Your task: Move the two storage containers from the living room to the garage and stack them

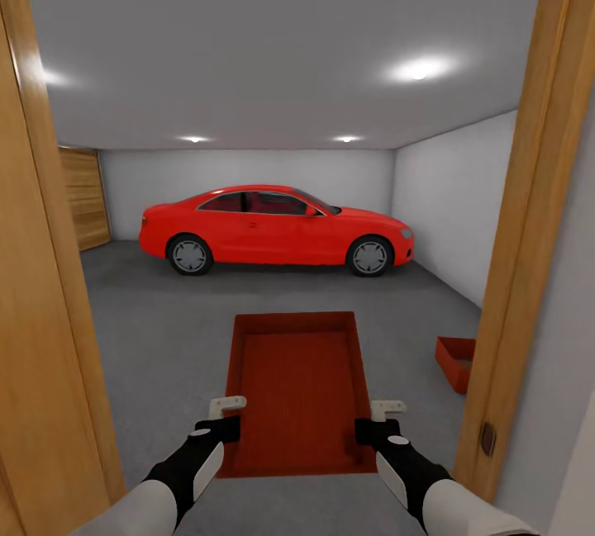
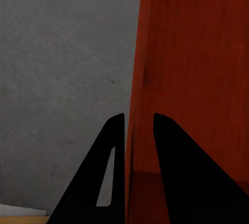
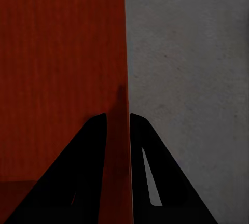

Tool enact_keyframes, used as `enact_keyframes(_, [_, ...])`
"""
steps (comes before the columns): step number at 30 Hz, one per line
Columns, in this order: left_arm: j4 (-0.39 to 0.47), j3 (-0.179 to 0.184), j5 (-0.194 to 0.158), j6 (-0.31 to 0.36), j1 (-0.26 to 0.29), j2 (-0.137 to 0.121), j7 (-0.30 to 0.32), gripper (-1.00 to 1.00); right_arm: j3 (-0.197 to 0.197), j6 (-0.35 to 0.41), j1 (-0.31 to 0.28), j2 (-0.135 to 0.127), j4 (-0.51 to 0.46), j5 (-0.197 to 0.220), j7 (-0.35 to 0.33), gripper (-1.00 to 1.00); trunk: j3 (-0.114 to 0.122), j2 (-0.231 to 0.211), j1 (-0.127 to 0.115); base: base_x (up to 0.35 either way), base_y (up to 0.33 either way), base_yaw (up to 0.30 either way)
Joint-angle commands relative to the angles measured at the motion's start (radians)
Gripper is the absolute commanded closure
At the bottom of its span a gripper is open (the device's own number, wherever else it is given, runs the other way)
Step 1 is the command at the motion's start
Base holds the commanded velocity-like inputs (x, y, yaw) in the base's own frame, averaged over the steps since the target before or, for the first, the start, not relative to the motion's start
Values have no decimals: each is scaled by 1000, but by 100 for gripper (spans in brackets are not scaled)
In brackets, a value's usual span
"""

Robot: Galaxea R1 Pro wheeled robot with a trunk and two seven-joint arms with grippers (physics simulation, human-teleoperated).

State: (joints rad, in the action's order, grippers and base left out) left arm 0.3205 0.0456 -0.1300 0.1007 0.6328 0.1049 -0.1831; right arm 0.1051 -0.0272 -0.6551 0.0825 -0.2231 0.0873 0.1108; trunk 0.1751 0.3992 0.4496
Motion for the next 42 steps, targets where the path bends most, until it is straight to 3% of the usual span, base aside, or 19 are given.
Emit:
enact_keyframes(1, [18,-16,12,-26,0,-33,-27,100,-2,-4,0,-1,4,9,9,100,-1,1,0,73,2,0])
enact_keyframes(42, [19,-16,12,-26,0,-33,-27,100,-2,-3,0,-1,3,9,9,100,-1,1,0,311,0,0])
